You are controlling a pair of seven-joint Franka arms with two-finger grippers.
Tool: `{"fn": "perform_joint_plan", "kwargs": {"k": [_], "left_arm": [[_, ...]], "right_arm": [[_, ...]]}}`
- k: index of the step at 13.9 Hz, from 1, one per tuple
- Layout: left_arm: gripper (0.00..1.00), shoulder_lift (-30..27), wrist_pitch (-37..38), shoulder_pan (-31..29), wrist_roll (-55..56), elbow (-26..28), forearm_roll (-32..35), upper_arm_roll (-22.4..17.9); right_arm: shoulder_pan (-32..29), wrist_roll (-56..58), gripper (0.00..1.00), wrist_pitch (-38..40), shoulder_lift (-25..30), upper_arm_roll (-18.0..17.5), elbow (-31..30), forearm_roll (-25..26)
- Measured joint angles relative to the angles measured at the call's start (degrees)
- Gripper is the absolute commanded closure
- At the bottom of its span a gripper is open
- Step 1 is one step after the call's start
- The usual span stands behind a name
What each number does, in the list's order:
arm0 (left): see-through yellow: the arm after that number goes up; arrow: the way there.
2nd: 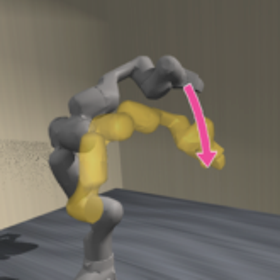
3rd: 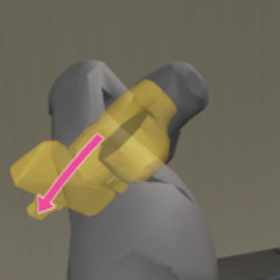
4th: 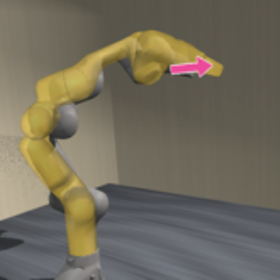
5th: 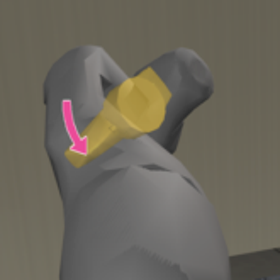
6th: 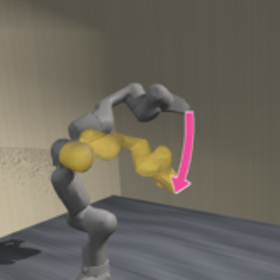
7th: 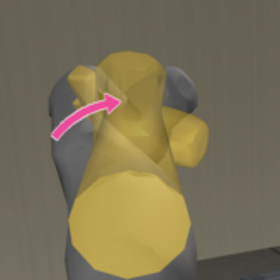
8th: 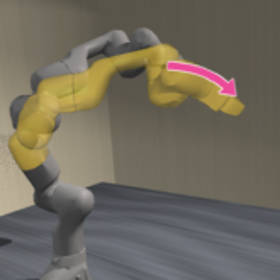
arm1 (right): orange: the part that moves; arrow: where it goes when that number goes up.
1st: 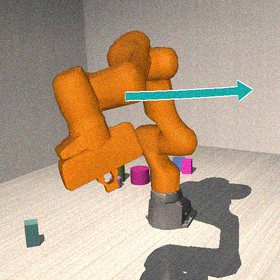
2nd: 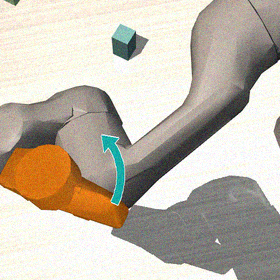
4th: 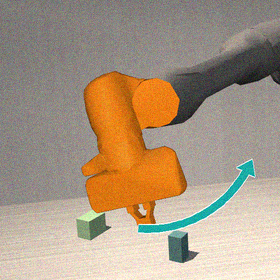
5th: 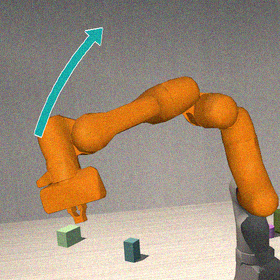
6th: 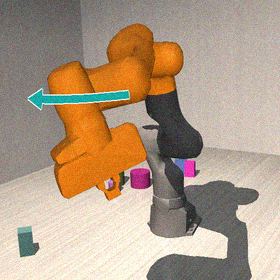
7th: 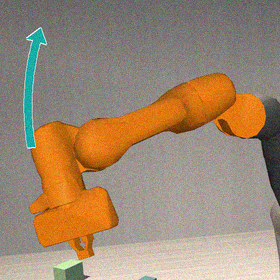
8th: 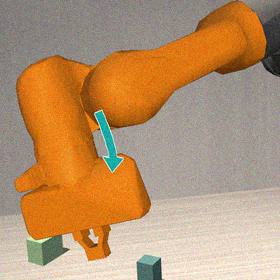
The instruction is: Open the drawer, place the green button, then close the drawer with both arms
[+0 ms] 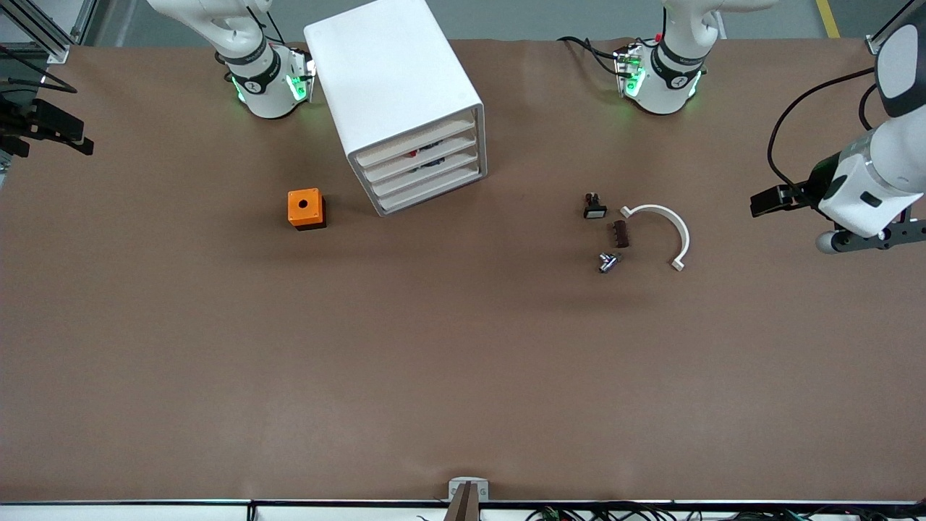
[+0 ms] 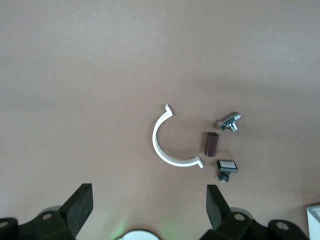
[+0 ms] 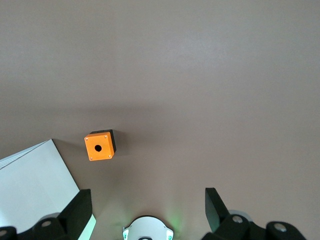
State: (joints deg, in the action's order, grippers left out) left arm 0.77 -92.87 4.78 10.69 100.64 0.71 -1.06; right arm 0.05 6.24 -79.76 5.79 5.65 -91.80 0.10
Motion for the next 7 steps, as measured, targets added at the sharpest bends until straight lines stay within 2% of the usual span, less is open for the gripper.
{"fn": "perform_joint_plan", "kwargs": {"k": [2,3,5,7], "left_arm": [[0.00,-4.40,-5.12,-0.06,0.00,7.19,0.00,-0.10],[0.00,-5.85,-6.81,-0.28,0.00,9.02,0.00,-0.17],[0.00,-7.10,-8.78,-0.99,-0.01,8.91,0.00,-0.47],[0.00,-6.85,-9.32,-1.40,-0.03,6.33,0.00,-0.58]], "right_arm": [[-0.09,0.00,0.00,-0.44,0.22,-0.03,-0.27,0.00],[-0.09,0.00,0.00,-0.57,0.26,-0.05,-0.33,0.00],[-0.09,0.00,0.00,-0.91,0.31,-0.06,-0.36,0.00],[-0.10,0.00,0.00,-1.35,0.42,-0.08,-0.36,0.00]]}}
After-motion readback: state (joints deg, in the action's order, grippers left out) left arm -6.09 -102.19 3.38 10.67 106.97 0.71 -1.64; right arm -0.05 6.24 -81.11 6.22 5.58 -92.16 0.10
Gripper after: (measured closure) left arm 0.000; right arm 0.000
